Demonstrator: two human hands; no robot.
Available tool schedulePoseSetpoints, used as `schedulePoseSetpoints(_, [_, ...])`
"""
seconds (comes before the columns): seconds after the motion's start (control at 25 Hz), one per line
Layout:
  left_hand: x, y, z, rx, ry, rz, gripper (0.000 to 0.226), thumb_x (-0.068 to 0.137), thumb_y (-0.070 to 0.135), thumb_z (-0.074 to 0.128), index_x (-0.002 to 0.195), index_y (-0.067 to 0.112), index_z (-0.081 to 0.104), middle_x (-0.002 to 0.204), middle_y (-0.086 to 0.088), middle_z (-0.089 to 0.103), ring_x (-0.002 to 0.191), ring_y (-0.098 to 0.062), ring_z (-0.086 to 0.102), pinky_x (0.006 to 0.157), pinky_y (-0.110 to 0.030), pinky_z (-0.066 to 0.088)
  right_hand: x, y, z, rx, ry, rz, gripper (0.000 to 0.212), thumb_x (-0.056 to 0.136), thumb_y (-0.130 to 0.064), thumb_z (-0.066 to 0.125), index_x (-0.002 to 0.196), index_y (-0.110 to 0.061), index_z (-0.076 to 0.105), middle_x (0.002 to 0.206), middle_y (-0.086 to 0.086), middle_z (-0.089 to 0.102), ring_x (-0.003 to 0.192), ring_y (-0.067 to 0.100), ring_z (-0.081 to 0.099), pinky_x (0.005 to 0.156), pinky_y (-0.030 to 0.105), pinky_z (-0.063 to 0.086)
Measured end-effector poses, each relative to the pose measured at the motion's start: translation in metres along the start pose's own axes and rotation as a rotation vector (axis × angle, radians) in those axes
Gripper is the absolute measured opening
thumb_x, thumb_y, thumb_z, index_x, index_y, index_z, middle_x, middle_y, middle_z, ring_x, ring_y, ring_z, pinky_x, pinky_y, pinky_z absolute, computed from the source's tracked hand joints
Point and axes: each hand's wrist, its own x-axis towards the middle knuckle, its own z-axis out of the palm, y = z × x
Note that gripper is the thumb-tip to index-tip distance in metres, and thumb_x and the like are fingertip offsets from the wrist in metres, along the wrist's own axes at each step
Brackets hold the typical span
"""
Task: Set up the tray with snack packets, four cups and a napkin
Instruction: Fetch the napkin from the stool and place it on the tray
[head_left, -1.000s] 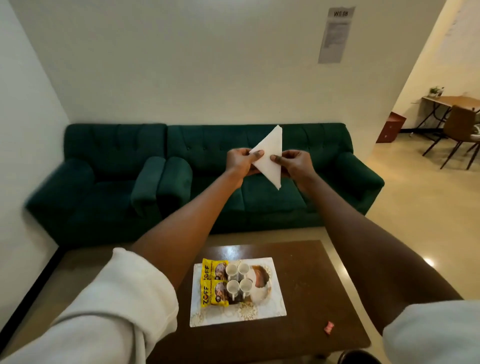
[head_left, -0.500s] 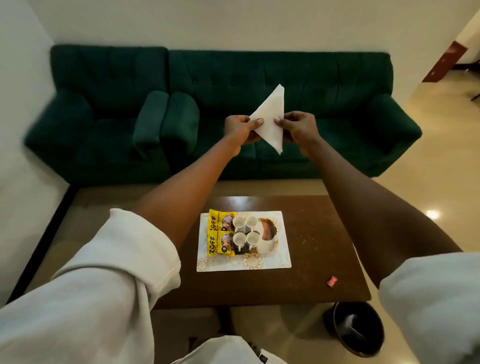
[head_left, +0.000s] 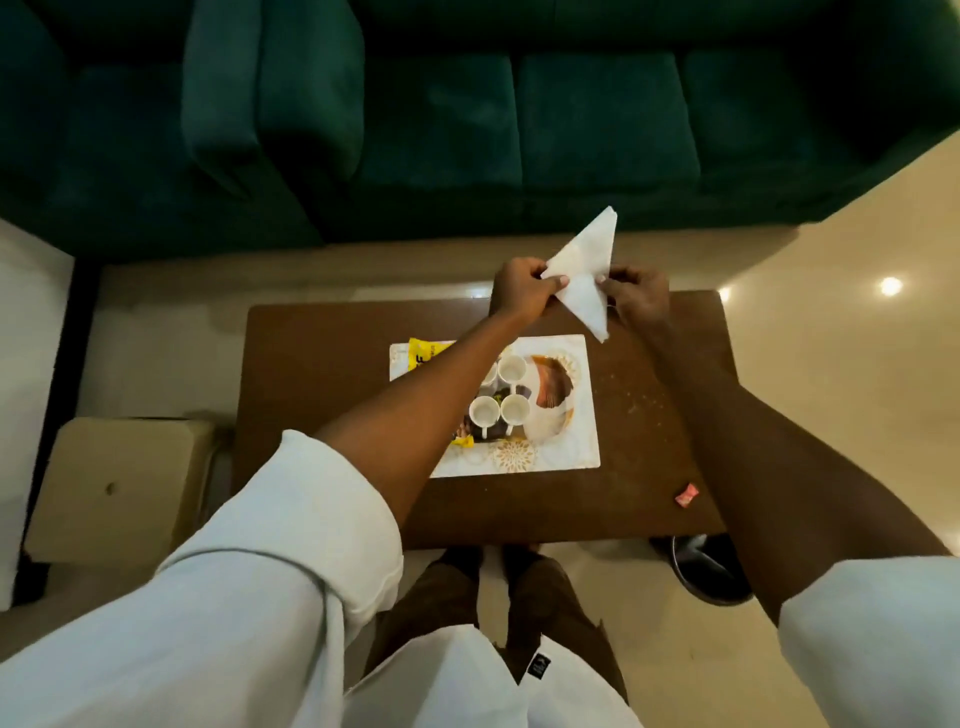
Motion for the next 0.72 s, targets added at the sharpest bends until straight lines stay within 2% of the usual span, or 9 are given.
schedulePoseSetpoints(0.08, [0.016,-0.036,0.025,0.02,-0.015,-0.082,0.02,0.093,0.014,0.072,0.102,-0.004,0.073,0.098,-0.025,0.076,0.081,-0.034,0.075,0.073,-0.042,0.063,0.017,0.041,0.002,-0.023,-0.003,0.023,0.037,0.097,-0.012,0.07,0.128,0.007,0.064,0.13,0.021,0.068,0.114,0.036,0.069,0.094,0.042,0.061])
schedulePoseSetpoints(0.16, [0.025,-0.074,0.043,0.027,-0.031,-0.177,0.019,0.096,0.012,0.068,0.106,-0.004,0.072,0.099,-0.028,0.076,0.077,-0.032,0.074,0.072,-0.041,0.062,0.028,0.081,0.008,-0.004,0.023,0.08,0.034,0.095,-0.005,0.071,0.125,0.01,0.066,0.127,0.026,0.069,0.114,0.041,0.069,0.093,0.046,0.06])
schedulePoseSetpoints(0.24, [0.034,-0.111,0.06,0.109,0.0,-0.238,0.02,0.097,0.013,0.065,0.11,-0.001,0.072,0.104,-0.023,0.076,0.089,-0.036,0.074,0.083,-0.044,0.062,0.043,0.125,0.017,-0.022,0.04,0.142,0.033,0.095,-0.006,0.072,0.124,0.01,0.067,0.125,0.026,0.069,0.113,0.042,0.069,0.095,0.051,0.059])
schedulePoseSetpoints(0.36, [0.037,-0.163,0.085,0.223,0.113,-0.24,0.017,0.095,0.01,0.064,0.11,0.004,0.068,0.113,-0.015,0.073,0.105,-0.034,0.069,0.091,-0.044,0.057,0.065,0.187,0.026,-0.083,0.024,0.205,0.032,0.095,-0.011,0.073,0.121,0.008,0.069,0.12,0.022,0.072,0.109,0.038,0.071,0.095,0.053,0.06])
schedulePoseSetpoints(0.48, [0.028,-0.2,0.112,0.244,0.091,-0.158,0.023,0.093,0.007,0.062,0.116,0.007,0.063,0.112,-0.013,0.071,0.103,-0.029,0.068,0.089,-0.045,0.056,0.086,0.226,0.038,-0.115,0.045,0.285,0.028,0.093,-0.01,0.076,0.116,0.005,0.07,0.116,0.02,0.073,0.108,0.037,0.071,0.092,0.055,0.06])
schedulePoseSetpoints(0.6, [0.016,-0.23,0.139,0.244,-0.004,-0.143,0.035,0.099,0.009,0.059,0.134,0.009,0.06,0.134,-0.011,0.066,0.122,-0.028,0.064,0.101,-0.044,0.055,0.089,0.257,0.058,-0.172,0.04,0.33,0.02,0.091,-0.013,0.078,0.108,-0.004,0.072,0.106,0.01,0.074,0.099,0.028,0.072,0.087,0.047,0.063])
schedulePoseSetpoints(0.72, [0.007,-0.253,0.155,0.311,-0.085,-0.162,0.049,0.102,0.01,0.053,0.15,0.011,0.047,0.153,-0.01,0.053,0.14,-0.029,0.051,0.115,-0.043,0.045,0.079,0.284,0.077,-0.232,0.069,0.311,0.016,0.088,-0.018,0.081,0.099,-0.01,0.073,0.093,0.0,0.072,0.087,0.018,0.069,0.079,0.033,0.06])
